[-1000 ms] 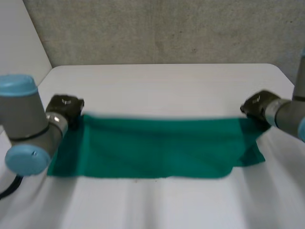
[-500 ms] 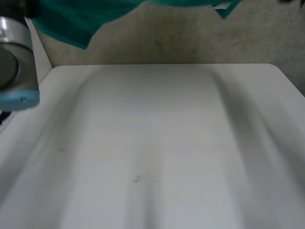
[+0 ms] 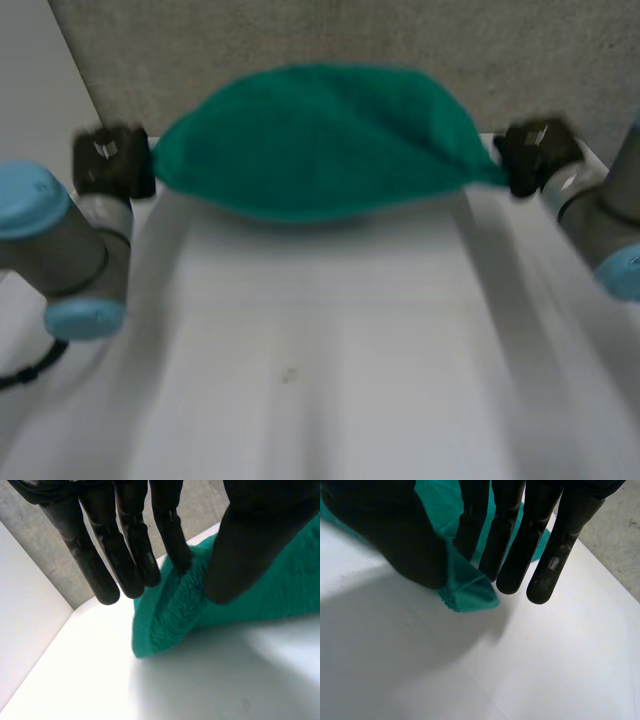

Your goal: Fold the towel.

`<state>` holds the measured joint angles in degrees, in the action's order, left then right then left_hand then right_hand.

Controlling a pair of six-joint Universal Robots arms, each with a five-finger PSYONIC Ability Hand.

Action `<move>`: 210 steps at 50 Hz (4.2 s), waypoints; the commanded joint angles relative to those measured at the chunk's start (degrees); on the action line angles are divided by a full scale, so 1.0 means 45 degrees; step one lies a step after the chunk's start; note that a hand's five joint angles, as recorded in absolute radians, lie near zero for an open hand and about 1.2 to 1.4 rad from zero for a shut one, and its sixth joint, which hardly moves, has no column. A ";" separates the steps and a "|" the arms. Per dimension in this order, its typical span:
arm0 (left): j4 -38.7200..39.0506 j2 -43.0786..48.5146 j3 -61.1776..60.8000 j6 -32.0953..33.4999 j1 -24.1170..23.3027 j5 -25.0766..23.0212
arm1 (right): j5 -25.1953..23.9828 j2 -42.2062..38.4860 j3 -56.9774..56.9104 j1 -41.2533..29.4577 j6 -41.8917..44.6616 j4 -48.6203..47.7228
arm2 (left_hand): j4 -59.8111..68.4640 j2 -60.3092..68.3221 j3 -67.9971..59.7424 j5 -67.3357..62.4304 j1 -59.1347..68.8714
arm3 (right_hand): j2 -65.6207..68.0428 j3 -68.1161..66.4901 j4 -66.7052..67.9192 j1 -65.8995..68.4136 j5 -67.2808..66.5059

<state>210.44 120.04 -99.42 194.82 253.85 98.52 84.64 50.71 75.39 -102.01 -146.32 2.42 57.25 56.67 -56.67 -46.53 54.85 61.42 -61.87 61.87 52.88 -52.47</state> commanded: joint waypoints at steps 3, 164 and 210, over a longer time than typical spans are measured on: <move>-0.0026 -0.1929 -0.1713 0.0982 0.0014 -0.0994 | -0.0897 0.2148 0.2677 0.0070 0.0073 -0.1746 | -0.4949 -0.4820 0.4820 0.4789 -0.4416 | -0.2511 0.2611 -0.2611 -0.0612 0.2742; -0.0261 -0.1737 -0.2203 0.2157 0.1205 -0.2031 | -0.4062 -0.0003 0.0198 0.2355 0.0508 -0.0947 | -0.6863 -0.6733 0.6733 0.6702 -0.6330 | 0.4128 -0.4028 0.4028 0.6027 -0.3896; -0.3112 -0.1188 -0.0074 0.2235 0.1811 -0.3008 | -0.3926 0.1661 0.1000 0.2492 -0.0277 -0.0459 | -0.6677 -0.6548 0.6548 0.6517 -0.6144 | 0.4128 -0.4028 0.4028 0.6027 -0.3896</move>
<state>196.58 119.93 -98.76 206.32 261.93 85.11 66.48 58.43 80.18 -90.81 -147.57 0.41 22.91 23.45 -23.57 -14.04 24.02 66.84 -67.58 68.16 54.67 -56.16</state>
